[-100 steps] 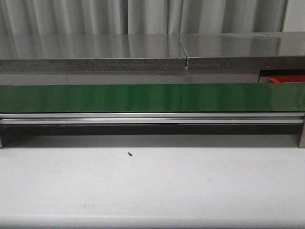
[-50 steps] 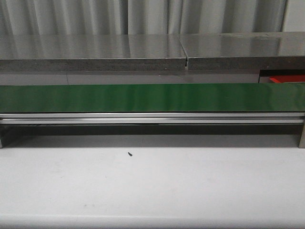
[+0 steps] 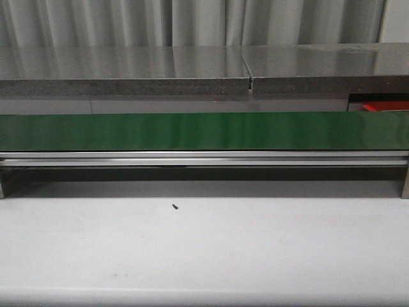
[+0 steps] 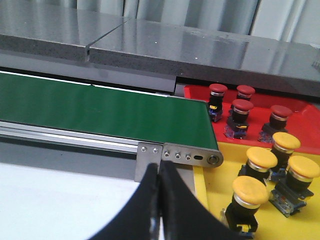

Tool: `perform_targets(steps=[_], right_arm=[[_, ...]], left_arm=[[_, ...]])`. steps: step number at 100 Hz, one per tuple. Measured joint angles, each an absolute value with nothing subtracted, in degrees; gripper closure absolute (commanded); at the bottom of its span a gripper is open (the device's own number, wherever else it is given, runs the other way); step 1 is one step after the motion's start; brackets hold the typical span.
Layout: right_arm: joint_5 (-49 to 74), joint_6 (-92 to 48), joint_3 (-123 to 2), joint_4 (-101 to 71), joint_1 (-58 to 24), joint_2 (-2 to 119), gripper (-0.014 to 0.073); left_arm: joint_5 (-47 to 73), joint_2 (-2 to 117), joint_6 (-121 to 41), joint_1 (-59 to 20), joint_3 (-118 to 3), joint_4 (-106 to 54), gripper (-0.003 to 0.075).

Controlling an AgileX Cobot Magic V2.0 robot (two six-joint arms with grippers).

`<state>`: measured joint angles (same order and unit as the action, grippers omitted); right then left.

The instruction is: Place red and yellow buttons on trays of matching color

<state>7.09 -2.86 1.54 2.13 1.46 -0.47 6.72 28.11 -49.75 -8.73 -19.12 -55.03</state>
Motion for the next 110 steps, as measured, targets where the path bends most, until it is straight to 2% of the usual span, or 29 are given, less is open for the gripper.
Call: perform_targets(steps=[9, 30, 53, 82, 110], right_arm=[[7.09, -2.86, 1.54, 2.13, 1.46, -0.47, 0.0662], [7.09, -2.86, 1.54, 2.13, 1.46, -0.47, 0.0662], [7.09, -2.86, 1.54, 2.13, 1.46, -0.47, 0.0662], [7.09, -2.86, 1.54, 2.13, 1.46, -0.47, 0.0662], [6.97, -2.86, 1.54, 2.13, 1.46, -0.47, 0.0662]], left_arm=[[6.72, 27.63, -45.03, -8.73, -19.07, -47.74, 0.0739], [5.95, 23.58, -18.81, -7.62, -17.89, -18.9, 0.0739], [5.44, 14.39, -1.8, -2.55, -11.69, -2.87, 0.0739], [5.39, 0.79, 5.3, -1.71, -1.39, 4.08, 0.0739], [5.15, -0.35, 5.52, -1.71, 0.12, 4.37, 0.0739]])
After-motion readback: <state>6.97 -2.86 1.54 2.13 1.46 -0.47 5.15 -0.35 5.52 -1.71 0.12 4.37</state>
